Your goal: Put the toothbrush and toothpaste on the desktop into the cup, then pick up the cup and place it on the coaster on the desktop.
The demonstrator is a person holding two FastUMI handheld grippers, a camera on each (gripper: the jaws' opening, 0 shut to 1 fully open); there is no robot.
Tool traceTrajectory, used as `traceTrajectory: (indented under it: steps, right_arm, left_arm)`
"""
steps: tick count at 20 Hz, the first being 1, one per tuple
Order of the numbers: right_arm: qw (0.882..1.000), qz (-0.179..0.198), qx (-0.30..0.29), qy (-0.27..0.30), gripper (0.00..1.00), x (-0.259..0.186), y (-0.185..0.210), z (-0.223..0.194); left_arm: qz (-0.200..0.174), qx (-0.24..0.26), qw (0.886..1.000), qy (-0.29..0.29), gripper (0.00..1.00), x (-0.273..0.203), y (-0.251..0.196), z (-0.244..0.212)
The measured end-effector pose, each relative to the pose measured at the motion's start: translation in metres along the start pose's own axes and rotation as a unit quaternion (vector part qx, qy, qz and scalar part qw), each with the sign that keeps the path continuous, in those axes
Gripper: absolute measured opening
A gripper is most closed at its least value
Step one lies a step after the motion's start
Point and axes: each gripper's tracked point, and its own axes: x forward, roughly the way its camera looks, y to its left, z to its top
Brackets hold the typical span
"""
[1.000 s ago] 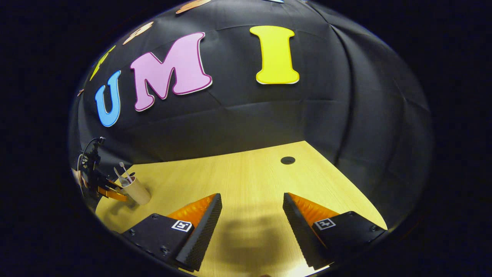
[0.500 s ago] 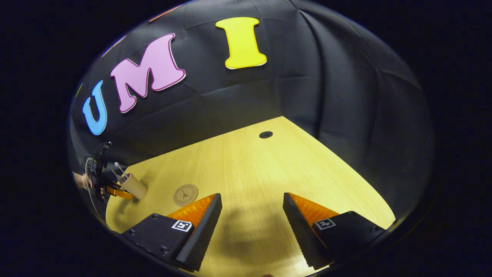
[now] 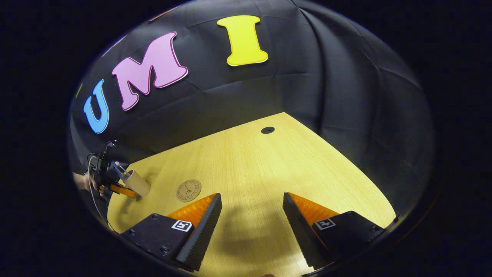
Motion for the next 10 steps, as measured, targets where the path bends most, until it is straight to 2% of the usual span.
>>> traceTrajectory:
  steps: [1, 2, 6, 7, 8, 10]
  right_arm:
    - [1.0, 0.0, 0.0, 0.0, 0.98, -0.001, 0.0, -0.001]
    - [1.0, 0.0, -0.003, 0.0, 0.98, -0.002, 0.001, -0.001]
    - [1.0, 0.003, -0.027, 0.005, 0.98, -0.006, 0.007, -0.006]
    - [1.0, 0.006, -0.029, 0.004, 0.98, -0.007, 0.01, -0.005]
    - [0.999, 0.008, -0.03, 0.004, 0.98, -0.007, 0.012, -0.005]
    - [0.999, 0.014, -0.032, 0.006, 0.98, -0.008, 0.016, -0.007]
  left_arm:
    - [-0.001, -0.005, 1.0, -0.001, 0.24, -0.001, -0.003, -0.002]
    - [0.001, -0.012, 1.0, -0.004, 0.29, -0.002, -0.004, -0.004]
    - [0.006, -0.033, 0.999, -0.018, 0.28, -0.003, -0.006, -0.004]
    - [0.009, -0.035, 0.999, -0.02, 0.33, -0.005, -0.005, -0.004]
    - [0.014, -0.031, 0.999, -0.024, 0.28, -0.008, -0.004, -0.001]
    - [0.022, -0.018, 0.999, -0.035, 0.28, -0.018, -0.003, 0.008]
